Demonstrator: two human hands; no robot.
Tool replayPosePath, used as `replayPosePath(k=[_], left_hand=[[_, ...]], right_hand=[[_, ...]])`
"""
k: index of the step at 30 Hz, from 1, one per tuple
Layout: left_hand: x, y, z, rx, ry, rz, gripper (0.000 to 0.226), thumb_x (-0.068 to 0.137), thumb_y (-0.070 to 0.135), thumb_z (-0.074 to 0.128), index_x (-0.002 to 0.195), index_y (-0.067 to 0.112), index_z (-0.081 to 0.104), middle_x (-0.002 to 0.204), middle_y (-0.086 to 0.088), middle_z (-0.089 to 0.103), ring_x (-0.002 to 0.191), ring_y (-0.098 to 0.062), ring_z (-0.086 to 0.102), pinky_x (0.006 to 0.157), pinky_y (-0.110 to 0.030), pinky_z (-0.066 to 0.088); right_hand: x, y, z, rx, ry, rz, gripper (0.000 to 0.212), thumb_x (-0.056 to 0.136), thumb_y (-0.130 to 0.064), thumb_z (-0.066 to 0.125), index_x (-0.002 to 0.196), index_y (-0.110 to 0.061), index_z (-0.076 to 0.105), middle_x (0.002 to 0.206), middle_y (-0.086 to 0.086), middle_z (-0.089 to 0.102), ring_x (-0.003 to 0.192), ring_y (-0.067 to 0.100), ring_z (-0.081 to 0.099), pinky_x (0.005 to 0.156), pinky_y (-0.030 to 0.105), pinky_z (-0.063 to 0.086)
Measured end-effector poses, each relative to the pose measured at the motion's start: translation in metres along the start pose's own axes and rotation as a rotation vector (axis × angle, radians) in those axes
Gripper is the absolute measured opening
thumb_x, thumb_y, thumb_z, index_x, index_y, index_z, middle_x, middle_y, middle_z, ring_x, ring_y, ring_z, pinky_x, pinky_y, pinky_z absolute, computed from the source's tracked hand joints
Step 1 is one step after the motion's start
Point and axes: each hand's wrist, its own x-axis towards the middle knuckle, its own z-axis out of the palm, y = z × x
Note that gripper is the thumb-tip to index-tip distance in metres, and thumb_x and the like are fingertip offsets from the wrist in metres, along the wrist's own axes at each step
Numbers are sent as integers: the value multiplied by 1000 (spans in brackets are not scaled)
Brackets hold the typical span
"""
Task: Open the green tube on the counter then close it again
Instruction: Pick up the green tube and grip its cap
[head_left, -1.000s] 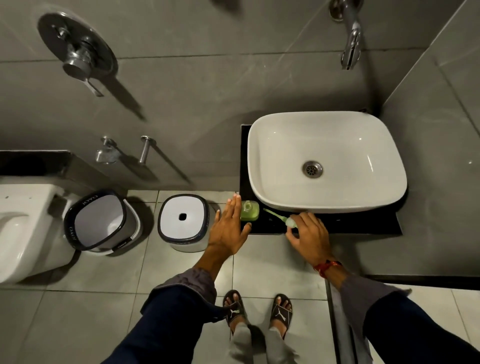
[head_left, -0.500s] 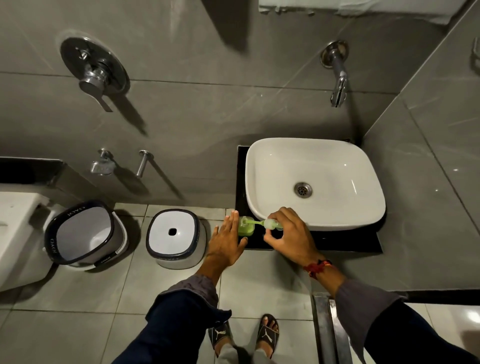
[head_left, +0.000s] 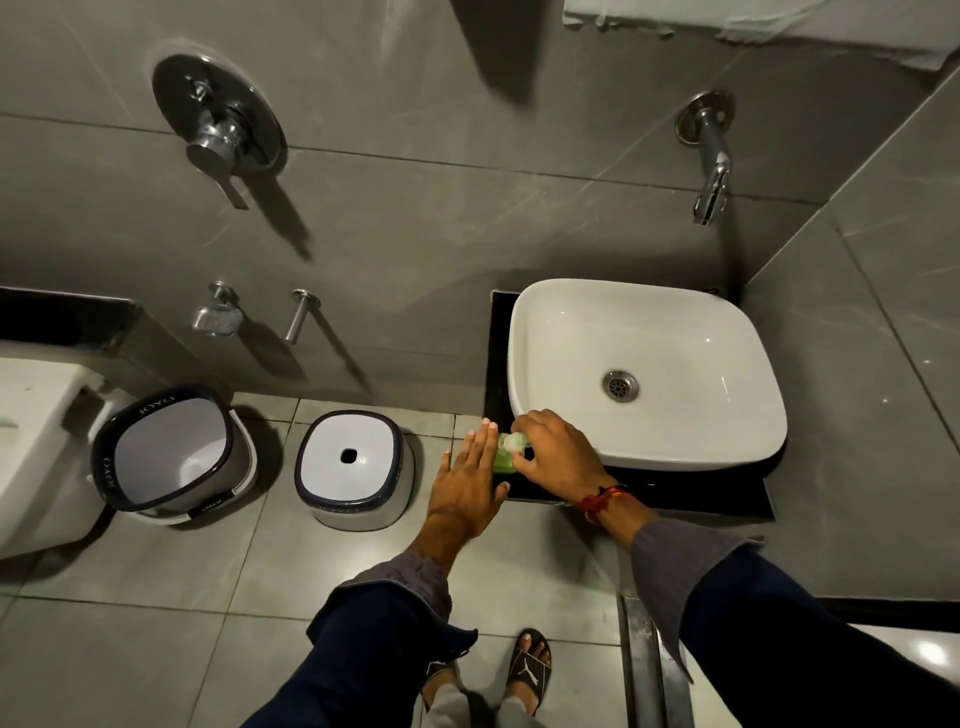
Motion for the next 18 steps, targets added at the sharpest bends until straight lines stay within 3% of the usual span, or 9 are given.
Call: replayPosePath(k=[10,18], left_hand=[[3,-4,4,-22,-12,10,85,103,48,44,161,22,-13,171,1,-12,159,-24,-3,125,-54,12],[4,-7,5,-8,-9,9,85,103,47,45,161,21,-11,171,1,-11,159,-24,-1,125,-56,15]], right_hand=[[28,-8,8,-185,-186,-24,20,91,-19,65,107,-7,65,106,14,69,95,28,66,80,38,57],[29,-6,14,-169,-162,-60,31,87,-19,69,116,-12,59,109,12,67,96,28,64,79,38,59]])
